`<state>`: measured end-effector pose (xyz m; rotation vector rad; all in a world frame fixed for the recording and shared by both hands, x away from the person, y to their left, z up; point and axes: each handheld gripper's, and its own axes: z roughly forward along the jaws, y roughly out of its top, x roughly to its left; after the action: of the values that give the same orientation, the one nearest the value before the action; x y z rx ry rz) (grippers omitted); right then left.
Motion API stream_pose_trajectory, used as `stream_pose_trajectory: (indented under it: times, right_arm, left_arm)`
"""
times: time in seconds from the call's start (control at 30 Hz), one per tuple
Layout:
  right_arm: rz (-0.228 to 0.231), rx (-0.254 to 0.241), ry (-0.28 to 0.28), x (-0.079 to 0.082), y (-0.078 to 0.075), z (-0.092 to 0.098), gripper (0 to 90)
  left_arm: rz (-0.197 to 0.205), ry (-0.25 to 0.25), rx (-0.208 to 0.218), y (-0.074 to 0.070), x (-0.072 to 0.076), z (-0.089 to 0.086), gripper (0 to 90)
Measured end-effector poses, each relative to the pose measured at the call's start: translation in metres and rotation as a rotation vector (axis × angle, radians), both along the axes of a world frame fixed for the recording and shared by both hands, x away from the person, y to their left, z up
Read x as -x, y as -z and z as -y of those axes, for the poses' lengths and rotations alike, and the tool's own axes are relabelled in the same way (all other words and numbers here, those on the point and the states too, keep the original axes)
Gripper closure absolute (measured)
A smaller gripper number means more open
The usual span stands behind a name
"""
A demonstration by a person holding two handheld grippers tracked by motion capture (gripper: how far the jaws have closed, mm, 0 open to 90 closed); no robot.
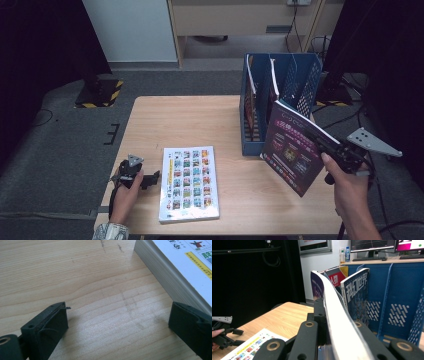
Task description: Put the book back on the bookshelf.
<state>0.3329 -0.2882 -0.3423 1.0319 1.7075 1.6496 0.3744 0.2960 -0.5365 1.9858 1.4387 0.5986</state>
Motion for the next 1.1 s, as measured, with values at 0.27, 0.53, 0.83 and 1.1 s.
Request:
stream_pose_trajectory:
  times: [0.27,0.53,0.83,1.1]
  right_arm:
    - [0.013,-0.026,-0.005,0.011,-0.026,0.007,84.0]
    - [0.018,-0.021,0.026,0.012,-0.054,0.007,84.0]
    - [0.018,0.011,0.113,-0.007,-0.067,0.007,83.9]
    - [0.008,0.064,0.202,-0.027,-0.070,0.005,84.0]
  left_arm:
    - [-0.001,0.000,0.000,0.000,0.000,0.000,1.4]
    - [0.000,0.000,-0.001,0.000,0.000,0.000,1.3]
    - [0.000,0.001,-0.001,0.000,0.000,0.000,1.3]
    - [0.000,0.002,-0.001,0.000,0.000,0.000,1.3]
